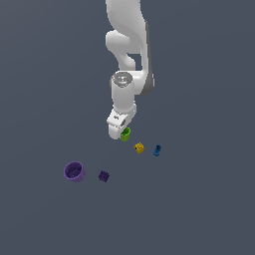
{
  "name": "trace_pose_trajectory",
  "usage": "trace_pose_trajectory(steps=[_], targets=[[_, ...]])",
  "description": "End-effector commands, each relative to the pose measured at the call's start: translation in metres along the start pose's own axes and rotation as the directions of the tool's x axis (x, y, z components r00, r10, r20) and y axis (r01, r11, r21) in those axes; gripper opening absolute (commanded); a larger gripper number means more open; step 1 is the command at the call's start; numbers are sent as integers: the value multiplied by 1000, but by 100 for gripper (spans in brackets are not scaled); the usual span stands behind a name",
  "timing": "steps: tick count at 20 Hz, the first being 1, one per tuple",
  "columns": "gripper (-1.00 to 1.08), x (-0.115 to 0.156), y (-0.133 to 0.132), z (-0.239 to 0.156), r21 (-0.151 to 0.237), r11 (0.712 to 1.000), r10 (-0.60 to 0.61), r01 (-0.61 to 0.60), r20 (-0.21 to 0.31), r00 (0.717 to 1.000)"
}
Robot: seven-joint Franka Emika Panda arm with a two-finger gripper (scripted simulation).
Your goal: Pick up a designated object from a clutter of objects.
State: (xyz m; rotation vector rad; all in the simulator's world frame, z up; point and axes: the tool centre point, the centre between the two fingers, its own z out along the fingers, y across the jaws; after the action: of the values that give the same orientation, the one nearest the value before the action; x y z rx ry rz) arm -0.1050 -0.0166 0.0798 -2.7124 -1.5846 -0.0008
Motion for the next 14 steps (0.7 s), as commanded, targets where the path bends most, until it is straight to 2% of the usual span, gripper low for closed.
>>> trace_pose_trajectory(steps=[1, 8, 14], targets=[[100, 0, 0, 9, 1, 1000, -1, 1, 0, 1000], [100, 0, -1, 34, 0, 1000, -3, 3, 0, 1000], [100, 0, 0, 38, 0, 1000, -4, 4, 1, 1000]])
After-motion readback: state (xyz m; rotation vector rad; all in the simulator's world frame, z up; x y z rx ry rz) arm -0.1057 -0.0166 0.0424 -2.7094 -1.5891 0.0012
